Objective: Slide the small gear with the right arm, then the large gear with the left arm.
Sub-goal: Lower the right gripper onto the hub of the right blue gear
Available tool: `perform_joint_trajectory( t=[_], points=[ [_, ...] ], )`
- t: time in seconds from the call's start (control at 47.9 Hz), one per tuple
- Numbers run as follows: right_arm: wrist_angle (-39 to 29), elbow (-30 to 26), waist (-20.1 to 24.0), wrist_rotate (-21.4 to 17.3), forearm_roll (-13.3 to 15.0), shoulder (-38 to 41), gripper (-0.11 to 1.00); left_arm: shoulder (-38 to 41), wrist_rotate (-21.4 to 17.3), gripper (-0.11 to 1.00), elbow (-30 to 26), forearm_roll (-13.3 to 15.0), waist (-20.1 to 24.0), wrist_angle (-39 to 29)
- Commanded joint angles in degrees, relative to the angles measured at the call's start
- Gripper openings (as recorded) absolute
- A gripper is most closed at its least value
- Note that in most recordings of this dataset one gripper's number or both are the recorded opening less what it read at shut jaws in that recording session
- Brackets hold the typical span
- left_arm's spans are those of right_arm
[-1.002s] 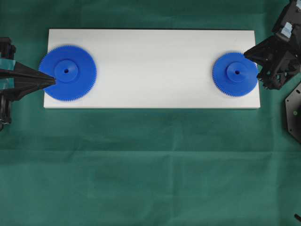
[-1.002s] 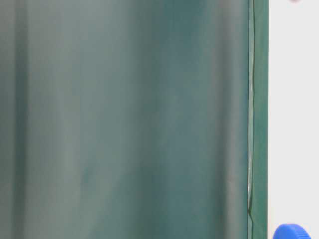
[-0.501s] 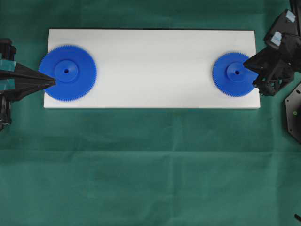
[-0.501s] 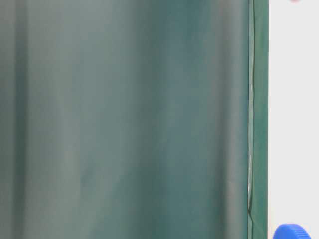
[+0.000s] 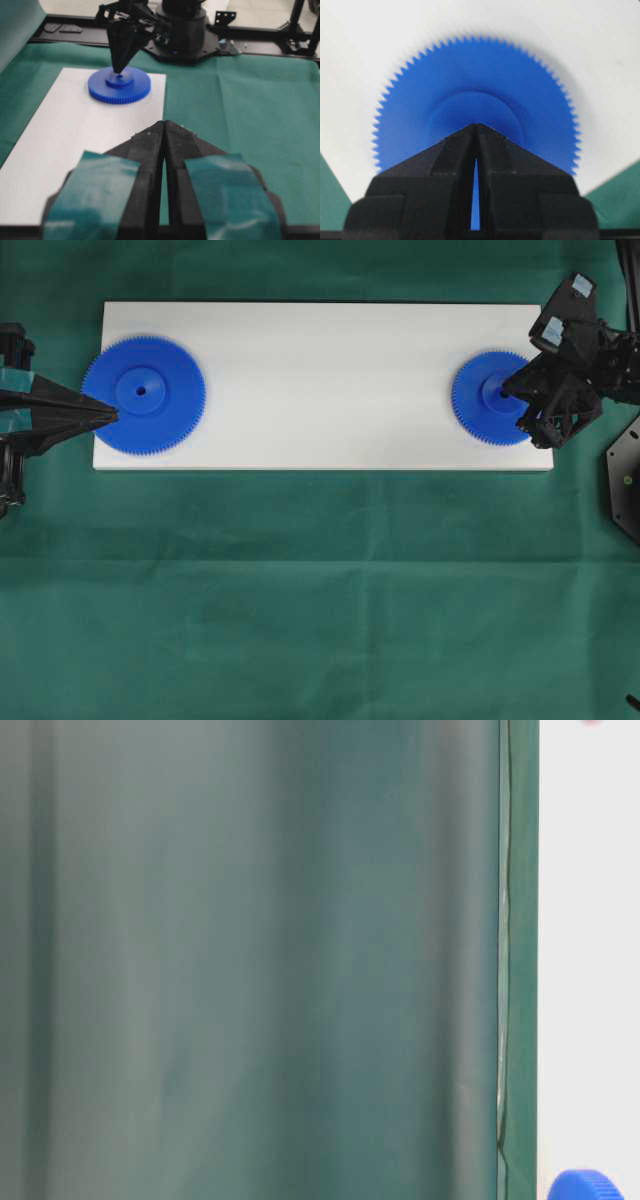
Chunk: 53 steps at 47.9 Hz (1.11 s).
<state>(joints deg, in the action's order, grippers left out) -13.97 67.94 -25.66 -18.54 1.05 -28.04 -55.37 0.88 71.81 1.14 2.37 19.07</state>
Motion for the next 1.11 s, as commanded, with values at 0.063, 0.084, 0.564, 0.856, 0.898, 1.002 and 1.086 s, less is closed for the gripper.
perform_joint_trajectory(
  t=[0.063,0.084,0.564,0.856,0.898,1.002,1.086],
  points=[
    [1.32,-0.35,0.62,-0.97,-0.18,-0.18,0.51,0.35,0.09,0.00,-0.79,0.09,0.09,0.79],
    [1.41,-0.26,0.62,-1.32,-0.18,-0.18,0.51,0.35,0.09,0.00,-0.70,0.09,0.09,0.88],
    [2.46,1.76,1.32,-3.87,0.00,-0.18,0.51,0.35,0.09,0.00,-0.70,0.09,0.09,0.88],
    [3.43,2.02,1.41,-3.87,0.18,1.58,0.51,0.26,0.09,0.00,-0.53,0.09,0.09,0.88],
    [3.52,2.02,1.32,-3.96,0.18,2.11,0.51,0.26,0.09,0.00,-0.53,0.09,0.18,0.88],
    [3.78,1.93,1.32,-3.96,0.18,3.43,0.51,0.26,0.09,0.00,-0.53,0.09,0.18,0.88],
    [3.96,1.85,1.32,-3.96,0.18,4.66,0.51,0.35,0.09,0.00,-0.53,0.09,0.09,0.88]
  ],
)
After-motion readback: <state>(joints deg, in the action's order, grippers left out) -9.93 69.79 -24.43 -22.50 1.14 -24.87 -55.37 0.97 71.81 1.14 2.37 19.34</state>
